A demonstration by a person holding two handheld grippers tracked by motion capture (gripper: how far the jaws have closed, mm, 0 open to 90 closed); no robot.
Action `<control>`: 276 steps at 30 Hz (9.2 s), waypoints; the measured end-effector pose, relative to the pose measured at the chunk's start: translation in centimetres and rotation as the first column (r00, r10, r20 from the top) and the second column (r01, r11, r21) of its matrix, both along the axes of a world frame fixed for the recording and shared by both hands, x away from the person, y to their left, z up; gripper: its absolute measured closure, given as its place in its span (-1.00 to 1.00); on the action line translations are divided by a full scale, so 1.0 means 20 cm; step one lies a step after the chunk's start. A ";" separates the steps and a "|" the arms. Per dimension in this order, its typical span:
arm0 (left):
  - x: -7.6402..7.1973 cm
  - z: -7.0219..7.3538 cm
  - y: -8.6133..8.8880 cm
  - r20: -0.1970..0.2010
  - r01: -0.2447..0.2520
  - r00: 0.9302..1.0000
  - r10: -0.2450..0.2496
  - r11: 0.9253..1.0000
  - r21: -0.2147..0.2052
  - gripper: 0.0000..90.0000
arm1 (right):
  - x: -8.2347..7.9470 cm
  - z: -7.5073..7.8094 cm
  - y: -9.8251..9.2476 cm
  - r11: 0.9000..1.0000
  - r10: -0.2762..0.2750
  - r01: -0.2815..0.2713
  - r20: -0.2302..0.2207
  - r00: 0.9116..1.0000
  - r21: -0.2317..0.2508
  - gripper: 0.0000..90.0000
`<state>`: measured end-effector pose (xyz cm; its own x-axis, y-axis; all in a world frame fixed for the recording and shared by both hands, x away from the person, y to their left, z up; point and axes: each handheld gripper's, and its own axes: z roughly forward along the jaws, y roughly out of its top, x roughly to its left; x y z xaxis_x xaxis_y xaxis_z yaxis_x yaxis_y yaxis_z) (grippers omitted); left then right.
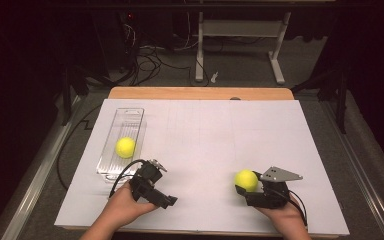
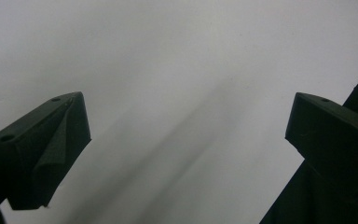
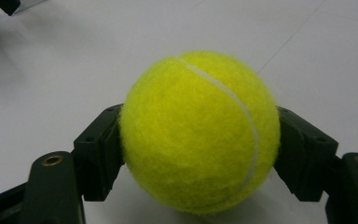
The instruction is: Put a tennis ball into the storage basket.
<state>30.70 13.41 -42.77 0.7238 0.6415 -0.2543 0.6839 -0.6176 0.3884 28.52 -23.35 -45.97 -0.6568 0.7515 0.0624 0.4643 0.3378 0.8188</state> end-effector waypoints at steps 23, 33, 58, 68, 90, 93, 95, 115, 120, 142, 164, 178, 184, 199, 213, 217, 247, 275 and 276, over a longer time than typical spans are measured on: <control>0.00 0.00 0.00 0.001 -0.001 1.000 0.001 1.000 -0.001 -0.98 | -0.05 0.06 -0.04 0.995 -0.042 0.030 0.134 0.990 0.090 -0.39; 0.00 0.00 0.00 -0.002 -0.004 1.000 0.004 1.000 -0.005 -0.98 | -0.07 0.08 -0.03 0.993 -0.057 0.035 0.191 0.980 0.114 -0.39; 0.01 0.00 0.01 -0.004 -0.003 1.000 0.003 1.000 -0.025 -0.98 | -0.07 0.20 0.11 0.998 0.009 -0.022 0.212 0.977 0.059 -0.39; 0.00 0.01 0.02 -0.001 -0.001 1.000 0.001 1.000 -0.030 -0.98 | -0.02 0.21 0.21 0.996 0.039 -0.056 0.218 0.975 0.074 -0.39; 0.00 0.02 0.02 -0.001 0.002 1.000 -0.002 0.999 -0.032 -0.98 | 0.05 0.17 0.46 0.988 0.113 -0.131 0.216 0.970 0.076 -0.39; 0.01 0.01 0.02 -0.002 0.001 1.000 -0.001 1.000 -0.031 -0.98 | 0.05 0.15 0.48 0.987 0.125 -0.142 0.211 0.970 0.071 -0.39; 0.01 0.01 0.01 -0.005 0.000 1.000 -0.001 0.999 -0.034 -0.98 | 0.05 0.14 0.49 0.987 0.129 -0.146 0.205 0.970 0.072 -0.39; 0.00 0.02 0.01 -0.006 0.004 1.000 -0.004 0.999 -0.038 -0.97 | 0.01 0.01 0.54 0.983 0.168 -0.177 0.155 0.974 0.046 -0.39; 0.00 0.02 0.01 -0.009 0.013 1.000 -0.014 0.999 -0.035 -0.97 | 0.00 0.00 0.54 0.982 0.182 -0.188 0.149 0.972 0.027 -0.39; 0.02 0.15 -0.03 -0.016 0.009 1.000 -0.009 1.000 -0.012 -0.97 | -0.01 -0.03 0.55 0.975 0.219 -0.220 0.142 0.965 -0.009 -0.39; 0.13 0.31 -0.16 -0.107 0.064 0.992 -0.067 0.997 -0.032 -0.97 | -0.02 -0.02 0.56 0.973 0.220 -0.229 0.157 0.963 0.043 -0.39; 0.18 0.34 -0.22 -0.118 0.064 0.991 -0.065 0.998 -0.010 -0.97 | -0.03 -0.01 0.56 0.969 0.228 -0.240 0.174 0.958 0.053 -0.39; 0.21 0.34 -0.25 -0.134 0.067 0.989 -0.066 0.998 0.006 -0.97 | -0.03 -0.01 0.57 0.969 0.230 -0.243 0.180 0.956 0.051 -0.39; 0.23 0.33 -0.33 -0.158 0.081 0.984 -0.082 0.997 -0.013 -0.97 | -0.03 0.00 0.57 0.968 0.229 -0.244 0.187 0.955 0.061 -0.39; 0.25 0.29 -0.40 -0.171 0.089 0.982 -0.085 0.996 0.015 -0.98 | -0.03 0.01 0.56 0.968 0.224 -0.242 0.199 0.954 0.070 -0.39; 0.26 0.28 -0.41 -0.179 0.092 0.980 -0.088 0.996 0.012 -0.98 | -0.03 0.01 0.56 0.968 0.221 -0.240 0.200 0.954 0.074 -0.39; 0.27 0.21 -0.48 -0.210 0.087 0.974 -0.086 0.996 -0.005 -0.88 | -0.03 0.03 0.55 0.969 0.209 -0.232 0.223 0.952 0.082 -0.39; 0.27 0.20 -0.45 -0.255 0.098 0.961 -0.110 0.993 -0.061 -0.41 | -0.03 0.02 0.57 0.972 0.209 -0.227 0.215 0.954 0.063 -0.39; 0.27 0.20 -0.45 -0.256 0.098 0.960 -0.111 0.993 -0.060 -0.41 | -0.03 0.01 0.57 0.971 0.211 -0.230 0.218 0.953 0.061 -0.39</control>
